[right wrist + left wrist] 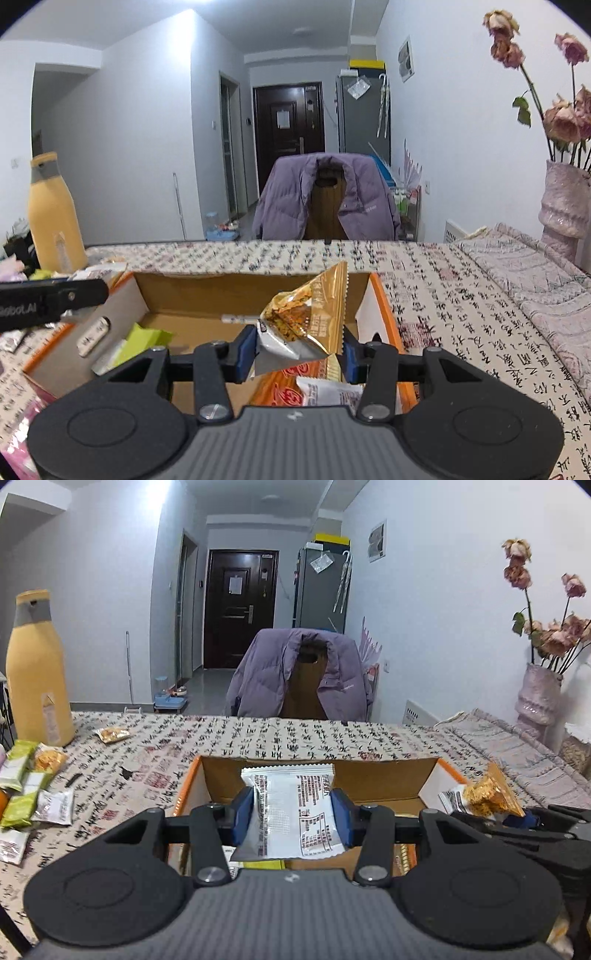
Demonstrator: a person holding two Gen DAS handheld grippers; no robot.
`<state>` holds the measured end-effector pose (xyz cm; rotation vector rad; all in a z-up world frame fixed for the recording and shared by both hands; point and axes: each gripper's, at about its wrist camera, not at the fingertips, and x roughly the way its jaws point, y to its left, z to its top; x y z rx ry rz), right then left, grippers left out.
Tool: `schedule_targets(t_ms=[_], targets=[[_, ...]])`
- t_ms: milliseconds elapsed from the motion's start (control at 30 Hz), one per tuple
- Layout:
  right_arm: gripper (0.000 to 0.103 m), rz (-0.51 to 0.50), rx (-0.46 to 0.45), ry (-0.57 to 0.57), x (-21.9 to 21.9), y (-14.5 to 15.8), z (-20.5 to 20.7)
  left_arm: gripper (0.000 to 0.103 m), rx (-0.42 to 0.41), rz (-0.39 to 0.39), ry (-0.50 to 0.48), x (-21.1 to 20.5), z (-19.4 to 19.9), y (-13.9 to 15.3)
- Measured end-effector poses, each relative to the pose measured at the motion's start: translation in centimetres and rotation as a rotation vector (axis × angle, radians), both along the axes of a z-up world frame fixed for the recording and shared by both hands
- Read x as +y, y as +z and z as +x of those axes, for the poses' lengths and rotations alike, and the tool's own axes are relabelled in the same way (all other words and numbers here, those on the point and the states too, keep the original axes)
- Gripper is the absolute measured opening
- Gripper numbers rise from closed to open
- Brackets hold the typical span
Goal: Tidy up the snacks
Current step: 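Carry both packets over the cardboard box and open both grippers inside, then withdraw both grippers from the box back toward the snack pile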
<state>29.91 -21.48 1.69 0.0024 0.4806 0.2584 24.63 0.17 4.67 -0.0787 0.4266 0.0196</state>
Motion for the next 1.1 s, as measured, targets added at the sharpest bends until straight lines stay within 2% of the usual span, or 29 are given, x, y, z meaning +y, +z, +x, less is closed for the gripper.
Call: schedule_targets(t_ms=[167,333,367,400,433,467,500,567,600,800,1100], targets=[[0.045,0.007,0.05,0.033,-0.2,-0.9,0.3,0.046,0.052,-0.003,-0.036,0.1,1.1,-2.1],[0.045,0.002,0.07,0.048,0.1,-1.5,-0.1,0.048,0.074,-0.021,-0.023,0.9,1.3,-2.9],[0.05,0.004,0.072,0.049,0.1,-1.5,-0.1,0.052,0.073,-0.025,-0.02,0.9,1.2,-2.8],[0.055,0.008,0.073,0.047,0.0,-1.5,-0.1,0.061,0.07,-0.025,-0.014,1.0,1.2,-2.7],[0.068,0.015,0.069,0.045,-0.2,-1.5,-0.3,0.068,0.065,-0.024,-0.008,1.0,1.1,-2.7],[0.078,0.023,0.063,0.046,-0.3,-1.3,-0.3,0.084,0.054,-0.024,-0.002,1.0,0.9,-2.5],[0.081,0.029,0.056,0.046,-0.4,-1.2,-0.4,0.093,0.042,-0.022,0.004,1.1,0.7,-2.4],[0.099,0.047,0.04,0.045,-0.7,-1.0,-0.7,0.103,0.015,-0.017,0.011,1.1,0.2,-2.0],[0.103,0.054,0.036,0.042,-0.8,-1.0,-0.7,0.103,0.002,-0.015,0.013,1.1,0.0,-1.9],[0.103,0.076,0.032,0.039,-0.9,-1.3,-0.5,0.103,-0.01,0.003,0.017,1.0,-0.6,-1.3],[0.103,0.035,0.02,0.004,-0.4,-1.4,-0.2,0.103,-0.012,0.016,0.021,0.8,-1.0,-0.9]])
